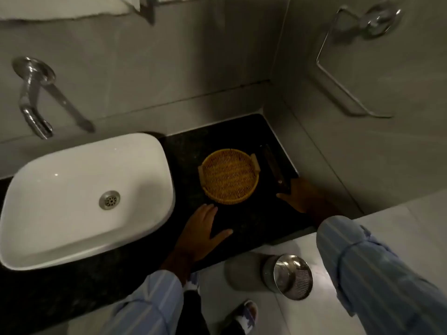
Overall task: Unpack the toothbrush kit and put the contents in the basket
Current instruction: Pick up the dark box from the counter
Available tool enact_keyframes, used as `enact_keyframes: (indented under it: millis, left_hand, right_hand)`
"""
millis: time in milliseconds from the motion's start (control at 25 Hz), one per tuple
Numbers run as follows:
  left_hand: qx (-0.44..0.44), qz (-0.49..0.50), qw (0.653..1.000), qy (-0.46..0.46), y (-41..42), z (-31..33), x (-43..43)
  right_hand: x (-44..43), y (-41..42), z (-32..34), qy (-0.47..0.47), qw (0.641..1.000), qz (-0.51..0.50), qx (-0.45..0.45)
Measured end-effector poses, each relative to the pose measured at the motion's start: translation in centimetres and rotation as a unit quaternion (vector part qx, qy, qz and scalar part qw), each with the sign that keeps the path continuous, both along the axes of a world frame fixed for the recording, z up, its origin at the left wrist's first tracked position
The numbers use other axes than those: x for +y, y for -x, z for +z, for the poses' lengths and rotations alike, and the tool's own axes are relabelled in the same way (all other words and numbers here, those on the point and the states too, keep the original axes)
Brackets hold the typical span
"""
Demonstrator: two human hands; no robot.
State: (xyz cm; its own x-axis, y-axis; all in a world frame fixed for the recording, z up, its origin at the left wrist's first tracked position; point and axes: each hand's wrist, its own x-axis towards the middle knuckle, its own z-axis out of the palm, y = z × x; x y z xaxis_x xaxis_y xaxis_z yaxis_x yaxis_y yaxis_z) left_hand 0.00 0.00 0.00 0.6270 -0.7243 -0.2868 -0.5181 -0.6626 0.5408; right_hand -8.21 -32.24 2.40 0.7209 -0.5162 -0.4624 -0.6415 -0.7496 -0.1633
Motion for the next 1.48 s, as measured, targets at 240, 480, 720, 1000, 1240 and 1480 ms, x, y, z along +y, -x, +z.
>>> enact_keyframes:
  millis: [240, 480, 720, 1000, 1240, 1480]
  left_hand:
    - [-0.094, -0.073, 0.985, -0.129, 2.5, -5.5, 2.5]
    - [-0.126, -0.070, 0.980, -0.135, 2.5, -5.6, 2.3]
    - [-0.114, -0.086, 0.979, -0.143, 2.0, -5.6, 2.4]
    - [0.016, -0.051, 0.991, -0.125, -1.5, -0.6, -1.4]
    - [0.040, 0.062, 0.991, 0.109, -7.4, 10.0, -6.7]
    - [0.130, 0.215, 0.921, 0.296, -12.5, 21.1, -10.9]
  right_hand:
    - [0.4, -1.6, -2.5, 0.052, 0.997, -0.054, -0.034]
    - [-0.4, -3.8, -3.8, 0.001, 0.993, -0.098, -0.068]
    - [0.1, -4.2, -3.7, -0.013, 0.987, -0.135, -0.089]
    - [0.2, -3.9, 1.8, -0.034, 0.978, -0.166, -0.125]
    - [2.1, -3.8, 10.6, 0.003, 0.968, -0.081, -0.236]
    - [4.2, -2.6, 16.7, 0.048, 0.963, -0.058, -0.259]
